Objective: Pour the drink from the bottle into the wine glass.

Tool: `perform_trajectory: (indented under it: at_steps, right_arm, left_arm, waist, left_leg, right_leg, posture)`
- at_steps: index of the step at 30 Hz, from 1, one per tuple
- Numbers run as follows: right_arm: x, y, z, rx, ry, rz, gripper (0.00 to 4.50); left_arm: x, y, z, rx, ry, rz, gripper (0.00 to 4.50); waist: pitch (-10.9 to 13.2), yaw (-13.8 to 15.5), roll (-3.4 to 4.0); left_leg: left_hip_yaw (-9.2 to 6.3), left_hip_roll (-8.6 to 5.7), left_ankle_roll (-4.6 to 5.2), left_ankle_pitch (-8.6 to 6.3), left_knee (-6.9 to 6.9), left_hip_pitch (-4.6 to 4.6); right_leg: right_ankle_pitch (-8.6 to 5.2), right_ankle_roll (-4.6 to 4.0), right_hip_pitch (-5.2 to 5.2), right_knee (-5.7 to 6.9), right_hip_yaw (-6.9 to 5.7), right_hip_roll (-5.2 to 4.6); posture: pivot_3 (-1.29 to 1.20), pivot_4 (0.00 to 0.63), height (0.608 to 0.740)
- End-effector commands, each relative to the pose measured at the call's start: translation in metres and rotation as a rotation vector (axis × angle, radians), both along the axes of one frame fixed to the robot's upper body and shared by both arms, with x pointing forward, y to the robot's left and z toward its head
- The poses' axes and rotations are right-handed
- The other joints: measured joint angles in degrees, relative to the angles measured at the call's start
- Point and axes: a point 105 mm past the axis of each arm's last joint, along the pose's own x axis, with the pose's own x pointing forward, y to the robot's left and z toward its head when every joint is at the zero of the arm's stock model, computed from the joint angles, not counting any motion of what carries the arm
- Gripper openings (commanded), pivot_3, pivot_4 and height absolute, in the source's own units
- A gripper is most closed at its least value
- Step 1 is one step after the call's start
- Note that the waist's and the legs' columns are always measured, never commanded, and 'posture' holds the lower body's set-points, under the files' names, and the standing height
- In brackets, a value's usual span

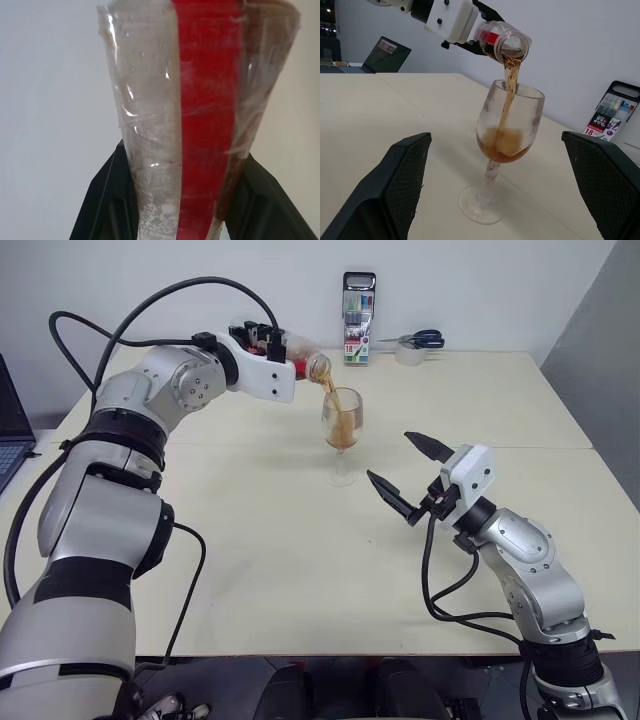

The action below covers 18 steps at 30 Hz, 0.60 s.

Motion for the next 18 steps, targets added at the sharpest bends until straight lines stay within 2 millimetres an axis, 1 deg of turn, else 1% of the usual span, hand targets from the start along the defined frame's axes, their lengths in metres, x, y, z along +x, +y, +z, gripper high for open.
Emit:
perform_trajectory:
  at_steps: [1, 4, 18]
  right_arm:
    - [-0.0082, 0.0000, 0.0144, 0.004, -0.070, 0.006, 4.50]
    - [-0.0091, 0.0018, 0.0136, -0.019, -0.082, 0.015, 4.50]
    - [-0.0088, 0.0012, 0.0145, -0.006, -0.076, 0.011, 4.50]
  left_arm:
    - [-0.0043, -0.0013, 0.0313, -0.001, -0.090, -0.009, 1.69]
    - [-0.0042, -0.0018, 0.0318, 0.003, -0.092, -0.010, 1.69]
    - [-0.0040, -0.0033, 0.0362, 0.043, -0.106, -0.006, 1.69]
  waist:
    - [0.00, 0.00, 0.00]
    - [0.00, 0.01, 0.00]
    - [0.00, 0.00, 0.00]
  left_leg:
    - [0.00, 0.00, 0.00, 0.00, 0.00, 0.00]
    - [0.00, 0.00, 0.00, 0.00, 0.00, 0.00]
    - [0.00, -0.01, 0.00, 0.00, 0.01, 0.00]
  right_leg:
    - [0.00, 0.00, 0.00, 0.00, 0.00, 0.00]
    - [0.00, 0.00, 0.00, 0.00, 0.00, 0.00]
    - [0.00, 0.00, 0.00, 0.02, 0.00, 0.00]
  posture:
    - [0.00, 0.150, 0.740]
    - [0.00, 0.150, 0.740]
    - [0.00, 0.150, 0.740]
